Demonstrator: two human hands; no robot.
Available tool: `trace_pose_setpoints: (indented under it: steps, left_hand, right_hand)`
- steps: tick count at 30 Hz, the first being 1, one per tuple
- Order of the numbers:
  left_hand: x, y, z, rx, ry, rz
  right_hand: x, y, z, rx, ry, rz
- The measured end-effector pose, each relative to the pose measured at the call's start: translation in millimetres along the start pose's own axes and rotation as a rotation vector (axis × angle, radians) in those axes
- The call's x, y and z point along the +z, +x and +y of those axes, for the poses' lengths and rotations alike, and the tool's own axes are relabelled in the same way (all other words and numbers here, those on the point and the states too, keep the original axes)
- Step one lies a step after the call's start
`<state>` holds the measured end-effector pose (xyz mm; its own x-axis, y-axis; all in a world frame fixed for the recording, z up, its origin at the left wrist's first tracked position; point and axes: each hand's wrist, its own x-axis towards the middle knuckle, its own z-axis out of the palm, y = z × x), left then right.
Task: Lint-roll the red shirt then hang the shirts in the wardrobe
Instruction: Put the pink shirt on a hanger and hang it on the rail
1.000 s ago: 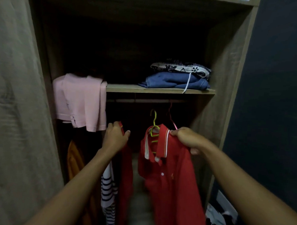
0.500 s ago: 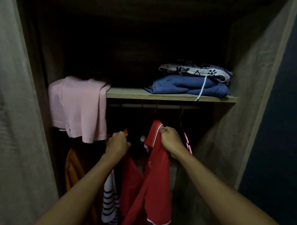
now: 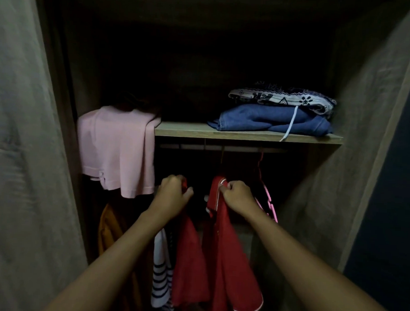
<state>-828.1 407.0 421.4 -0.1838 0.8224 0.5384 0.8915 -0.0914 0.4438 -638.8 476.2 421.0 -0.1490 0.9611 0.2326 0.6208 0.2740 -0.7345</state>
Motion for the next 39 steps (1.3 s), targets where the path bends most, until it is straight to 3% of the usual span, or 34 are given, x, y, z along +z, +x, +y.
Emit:
trace_pose_setpoints:
  steps: [5, 8, 12, 14, 17, 20, 26, 30, 34, 39]
  left_hand:
    - [-68, -2, 43, 0.285, -0.109, 0.255]
    - [-115, 3, 66, 0.407, -0.138, 0.426]
    - [-158, 50, 58, 0.35, 0.002, 0.507]
    - [-175, 79, 43, 0.143, 0.164, 0.449]
    - [-188, 101, 22, -0.234, 0.355, 0.229]
    - [-189, 100, 7, -0.376, 0.351, 0.078]
    - [-199, 76, 25, -0.16, 0.378, 0.116]
    - [-210, 32, 44, 0.012, 0.265, 0.054]
    - [-219, -9, 49, 0.147, 0.06, -0.06]
    - [-213, -45, 53, 0.206, -0.021, -0.139]
  right_hand:
    - [-28, -10, -30, -0.169, -0.075, 0.019]
    - [-47, -26, -71, -0.334, -0.032, -0.071]
    - [-59, -45, -121, -0.481, 0.023, -0.13]
    - [-64, -49, -143, -0.539, 0.036, -0.115]
    - [-68, -47, -172, -0.605, 0.02, -0.071]
    - [-68, -37, -193, -0.61, 0.0, -0.048]
    - [-57, -9, -215, -0.527, 0.035, -0.015]
    - [-46, -3, -227, -0.499, 0.151, 0.052]
    - [-44, -5, -242, -0.439, 0.016, 0.117]
    - [-42, -4, -259, -0.282, -0.162, -0.008]
